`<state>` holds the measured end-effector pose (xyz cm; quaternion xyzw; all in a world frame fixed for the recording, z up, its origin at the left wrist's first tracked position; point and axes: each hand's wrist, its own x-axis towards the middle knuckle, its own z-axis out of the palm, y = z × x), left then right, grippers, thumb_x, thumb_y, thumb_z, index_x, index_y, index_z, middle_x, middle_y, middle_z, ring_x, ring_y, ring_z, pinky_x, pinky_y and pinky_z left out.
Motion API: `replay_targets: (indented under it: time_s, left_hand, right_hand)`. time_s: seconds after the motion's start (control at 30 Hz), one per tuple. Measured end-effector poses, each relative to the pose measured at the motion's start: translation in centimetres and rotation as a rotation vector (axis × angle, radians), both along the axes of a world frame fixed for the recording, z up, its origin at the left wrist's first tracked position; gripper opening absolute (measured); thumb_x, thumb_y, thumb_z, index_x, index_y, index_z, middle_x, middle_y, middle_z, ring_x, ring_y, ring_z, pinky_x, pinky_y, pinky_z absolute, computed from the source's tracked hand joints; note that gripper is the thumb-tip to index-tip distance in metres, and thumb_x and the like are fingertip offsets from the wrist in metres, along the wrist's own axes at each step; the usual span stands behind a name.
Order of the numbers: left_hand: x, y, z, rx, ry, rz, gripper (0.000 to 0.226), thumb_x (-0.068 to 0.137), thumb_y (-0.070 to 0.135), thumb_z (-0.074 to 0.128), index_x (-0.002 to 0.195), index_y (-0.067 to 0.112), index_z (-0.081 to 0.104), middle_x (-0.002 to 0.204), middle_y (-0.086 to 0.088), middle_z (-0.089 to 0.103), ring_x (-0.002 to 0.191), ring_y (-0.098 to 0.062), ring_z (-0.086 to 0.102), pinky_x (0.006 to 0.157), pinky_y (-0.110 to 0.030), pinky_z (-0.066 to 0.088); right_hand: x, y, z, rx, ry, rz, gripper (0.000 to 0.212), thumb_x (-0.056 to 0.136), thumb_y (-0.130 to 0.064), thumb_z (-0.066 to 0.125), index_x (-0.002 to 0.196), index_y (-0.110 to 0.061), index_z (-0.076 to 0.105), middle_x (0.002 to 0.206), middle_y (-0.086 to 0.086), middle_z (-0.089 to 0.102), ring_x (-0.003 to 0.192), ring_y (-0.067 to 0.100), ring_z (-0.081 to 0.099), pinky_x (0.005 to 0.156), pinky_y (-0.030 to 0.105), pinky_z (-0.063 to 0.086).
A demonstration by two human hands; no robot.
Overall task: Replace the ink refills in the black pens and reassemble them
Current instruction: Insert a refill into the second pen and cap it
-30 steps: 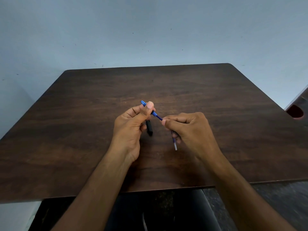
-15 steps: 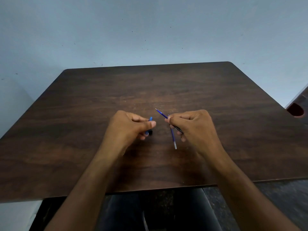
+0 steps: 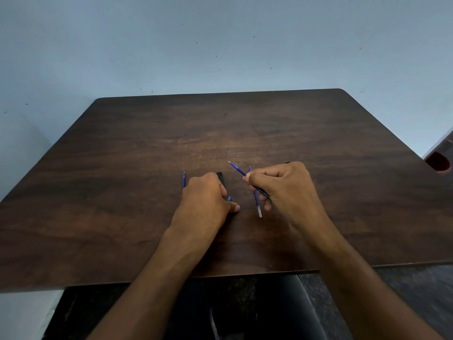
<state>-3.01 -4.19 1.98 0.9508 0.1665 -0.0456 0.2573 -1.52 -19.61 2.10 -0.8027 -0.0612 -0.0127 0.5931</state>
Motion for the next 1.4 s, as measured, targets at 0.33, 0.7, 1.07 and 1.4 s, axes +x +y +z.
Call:
replay_targets:
  time_s: [0.33, 0.7, 1.07, 1.4]
  left_hand:
    - [-0.4, 0.5, -0.6, -0.074, -0.116, 0.047, 0.046, 0.058, 0.041, 0.092, 0.079, 0.027, 0.054, 0.075, 0.01, 0.048, 0.082, -0.016, 0.058, 0.06, -0.027, 0.043]
    - [-2.0, 0.6, -0.8, -0.71, -0.571, 0.001, 0.01, 0.085, 0.02, 0.075, 0.093, 0.024, 0.08, 0.082, 0.009, 0.078, 0.071, -0.006, 0.068, 0.068, -0.024, 0.055]
    - [-1.5, 1.0, -0.3, -1.179, -0.523, 0.228, 0.014, 0.083, 0.022, 0.077, 0.088, 0.009, 0.078, 0.081, -0.012, 0.072, 0.072, -0.017, 0.061, 0.073, -0.033, 0.052]
    - [-1.0, 2.8, 1.1, -1.189, -0.707, 0.311, 0.014, 0.092, 0.017, 0.068, 0.094, 0.003, 0.072, 0.084, -0.011, 0.077, 0.073, -0.018, 0.069, 0.071, -0.031, 0.059]
  right_hand:
    - [-0.2, 0.2, -0.2, 0.012, 0.005, 0.016, 0.033, 0.085, -0.018, 0.074, 0.053, -0.021, 0.073, 0.044, -0.005, 0.06, 0.036, 0.008, 0.048, 0.045, 0.028, 0.047]
    - [-0.2, 0.6, -0.6, 0.118, 0.01, 0.096, 0.011, 0.089, -0.02, 0.076, 0.082, -0.017, 0.083, 0.063, 0.007, 0.072, 0.054, 0.009, 0.06, 0.047, 0.028, 0.049]
    - [-0.2, 0.4, -0.8, 0.086, 0.015, 0.145, 0.009, 0.091, -0.021, 0.076, 0.095, -0.016, 0.083, 0.068, 0.004, 0.074, 0.055, 0.009, 0.062, 0.054, 0.026, 0.051]
    - [-0.5, 1.1, -1.0, 0.029, 0.001, 0.192, 0.009, 0.092, -0.022, 0.075, 0.094, -0.021, 0.083, 0.073, 0.006, 0.077, 0.057, 0.007, 0.063, 0.052, 0.024, 0.052]
